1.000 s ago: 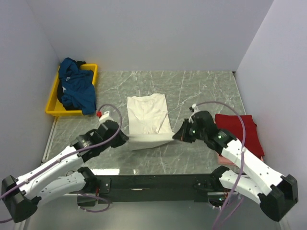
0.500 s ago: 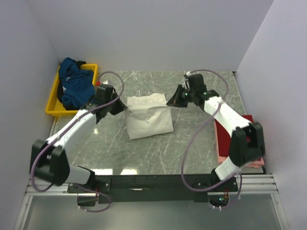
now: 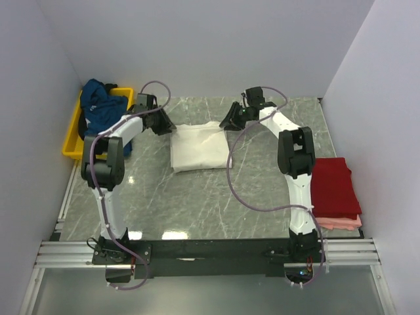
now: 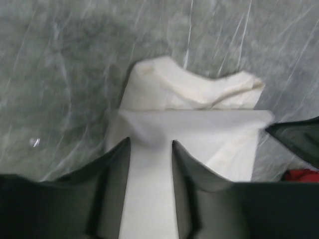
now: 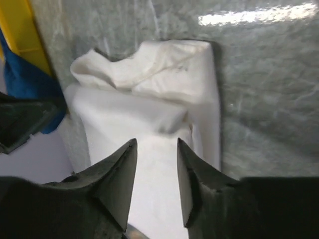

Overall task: Fold and stack the t-shirts
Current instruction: Fold the tshirt

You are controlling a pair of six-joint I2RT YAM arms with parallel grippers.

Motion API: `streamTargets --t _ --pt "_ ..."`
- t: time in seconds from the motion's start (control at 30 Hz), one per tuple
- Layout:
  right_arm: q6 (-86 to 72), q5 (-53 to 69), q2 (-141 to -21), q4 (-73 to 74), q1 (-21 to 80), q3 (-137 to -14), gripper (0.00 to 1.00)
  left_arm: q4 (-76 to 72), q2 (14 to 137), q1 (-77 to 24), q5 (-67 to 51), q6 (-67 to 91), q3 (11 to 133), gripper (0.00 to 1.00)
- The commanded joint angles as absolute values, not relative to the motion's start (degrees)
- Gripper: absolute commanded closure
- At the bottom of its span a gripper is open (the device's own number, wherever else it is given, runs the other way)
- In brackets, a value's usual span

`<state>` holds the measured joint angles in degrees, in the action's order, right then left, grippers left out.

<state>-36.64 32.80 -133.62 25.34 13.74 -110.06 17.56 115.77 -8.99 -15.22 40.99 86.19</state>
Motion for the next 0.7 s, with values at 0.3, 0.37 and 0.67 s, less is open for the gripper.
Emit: streamTargets --t 0.3,0.37,0.67 --pt "-35.9 28.0 -116.8 22.4 11.7 -96.6 0.44 17.1 105.8 -7.9 -17.1 40.6 87.0 0.42" --pt "-36.6 27.5 -112.2 18.6 12.4 -90.6 0.45 14.7 101.3 -9.0 -16.4 43.1 79.1 0.63" --pt "-42.1 28.8 -96.2 1.7 22.0 -62.5 0.67 4.5 87.5 -23.7 -12.2 50.7 56.3 0.99"
